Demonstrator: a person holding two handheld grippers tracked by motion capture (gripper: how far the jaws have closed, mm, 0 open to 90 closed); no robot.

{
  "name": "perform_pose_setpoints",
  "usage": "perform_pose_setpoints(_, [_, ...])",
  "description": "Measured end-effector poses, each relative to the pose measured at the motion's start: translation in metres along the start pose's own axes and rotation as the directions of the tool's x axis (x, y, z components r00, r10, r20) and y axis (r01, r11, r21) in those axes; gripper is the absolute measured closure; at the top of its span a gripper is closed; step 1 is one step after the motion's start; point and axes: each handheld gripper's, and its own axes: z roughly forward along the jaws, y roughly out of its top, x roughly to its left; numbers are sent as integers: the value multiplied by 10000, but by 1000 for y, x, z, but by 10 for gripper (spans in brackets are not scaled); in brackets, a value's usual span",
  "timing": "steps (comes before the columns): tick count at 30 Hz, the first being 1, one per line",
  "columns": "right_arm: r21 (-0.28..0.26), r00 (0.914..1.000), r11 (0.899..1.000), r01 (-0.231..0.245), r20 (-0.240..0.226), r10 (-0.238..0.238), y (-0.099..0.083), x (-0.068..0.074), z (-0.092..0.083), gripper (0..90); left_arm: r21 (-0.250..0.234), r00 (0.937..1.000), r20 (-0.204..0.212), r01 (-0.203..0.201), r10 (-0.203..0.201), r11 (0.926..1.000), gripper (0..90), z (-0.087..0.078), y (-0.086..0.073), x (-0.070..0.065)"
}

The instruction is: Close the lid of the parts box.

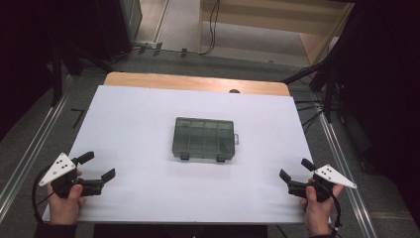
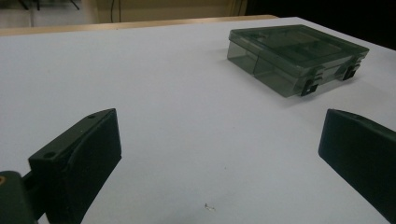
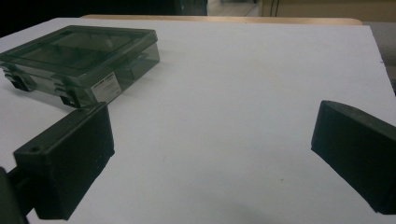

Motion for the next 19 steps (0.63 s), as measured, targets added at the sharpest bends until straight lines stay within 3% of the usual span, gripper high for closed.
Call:
perform_pose_setpoints(5, [29,10000,10000,4,-28,-4,-2,1,3,0,-126,9999,-26,170,-170,9998,0,1,-2,2])
perform_pose_setpoints(10, [113,10000,9999,78,9,-78,-3,2,8,0,90,9999,-102,-47,47,9999,0,4,-2,-1])
perform_pose_setpoints(19, [193,10000,9998,25,64,-26,-5,3,8,0,123,10000,-56,2,-1,9999,0,7,-2,0])
